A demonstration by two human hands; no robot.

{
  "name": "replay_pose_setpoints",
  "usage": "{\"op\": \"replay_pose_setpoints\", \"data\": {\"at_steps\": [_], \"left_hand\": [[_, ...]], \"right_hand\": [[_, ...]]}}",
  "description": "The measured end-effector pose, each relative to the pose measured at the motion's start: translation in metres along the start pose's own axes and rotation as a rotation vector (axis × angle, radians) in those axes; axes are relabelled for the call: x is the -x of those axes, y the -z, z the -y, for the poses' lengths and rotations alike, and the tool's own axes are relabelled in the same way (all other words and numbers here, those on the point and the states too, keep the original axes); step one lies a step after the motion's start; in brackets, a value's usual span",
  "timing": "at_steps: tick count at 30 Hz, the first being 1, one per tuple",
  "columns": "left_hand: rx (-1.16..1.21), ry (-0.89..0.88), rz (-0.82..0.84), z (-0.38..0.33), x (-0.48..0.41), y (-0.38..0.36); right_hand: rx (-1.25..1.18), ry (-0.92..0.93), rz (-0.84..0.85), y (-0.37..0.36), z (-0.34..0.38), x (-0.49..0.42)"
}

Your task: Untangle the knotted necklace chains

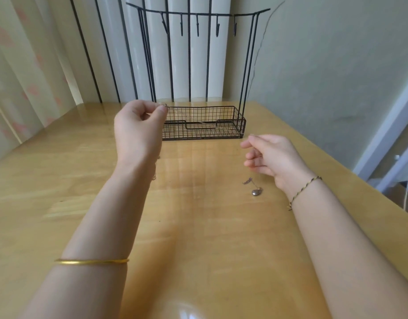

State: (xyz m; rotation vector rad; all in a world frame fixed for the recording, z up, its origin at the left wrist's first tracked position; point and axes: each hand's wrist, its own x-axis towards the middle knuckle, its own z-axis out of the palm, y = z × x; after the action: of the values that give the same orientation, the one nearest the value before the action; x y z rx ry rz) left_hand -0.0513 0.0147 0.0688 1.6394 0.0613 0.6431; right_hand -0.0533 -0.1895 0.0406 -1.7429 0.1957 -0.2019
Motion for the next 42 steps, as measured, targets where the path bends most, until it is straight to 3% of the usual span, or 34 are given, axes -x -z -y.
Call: {"op": "replay_pose_setpoints", "data": {"at_steps": [5,10,14,17,21,24,31,38,42], "left_hand": [[-0.001,-0.007,0.060,0.001,0.003,-0.002],[-0.060,0.029,0.171,0.008,0.009,-0.009],[-0.097,0.053,0.249,0.013,0.013,-0.016],[-0.110,0.066,0.287,0.015,0.014,-0.019],[-0.109,0.068,0.282,0.020,0.015,-0.017],[-0.082,0.074,0.263,0.024,0.014,-0.015],[-0.061,0.095,0.304,0.026,0.015,-0.016],[-0.051,0.098,0.325,0.026,0.016,-0.015],[-0.059,0.097,0.318,0.027,0.016,-0.016]], "right_hand": [[-0.106,0.013,-0.029,-0.004,0.012,-0.009],[0.029,0.112,-0.118,0.003,0.016,-0.011],[0.321,0.089,-0.123,0.009,0.005,-0.007],[0.502,-0.040,0.007,0.014,-0.001,0.000],[0.485,-0.238,0.321,0.021,0.001,0.010],[0.552,-0.309,0.363,0.021,0.000,0.011],[0.711,-0.093,0.087,0.013,-0.014,0.003],[0.962,-0.038,0.190,0.005,-0.011,0.004],[1.212,0.054,0.166,0.001,-0.003,0.007]]}}
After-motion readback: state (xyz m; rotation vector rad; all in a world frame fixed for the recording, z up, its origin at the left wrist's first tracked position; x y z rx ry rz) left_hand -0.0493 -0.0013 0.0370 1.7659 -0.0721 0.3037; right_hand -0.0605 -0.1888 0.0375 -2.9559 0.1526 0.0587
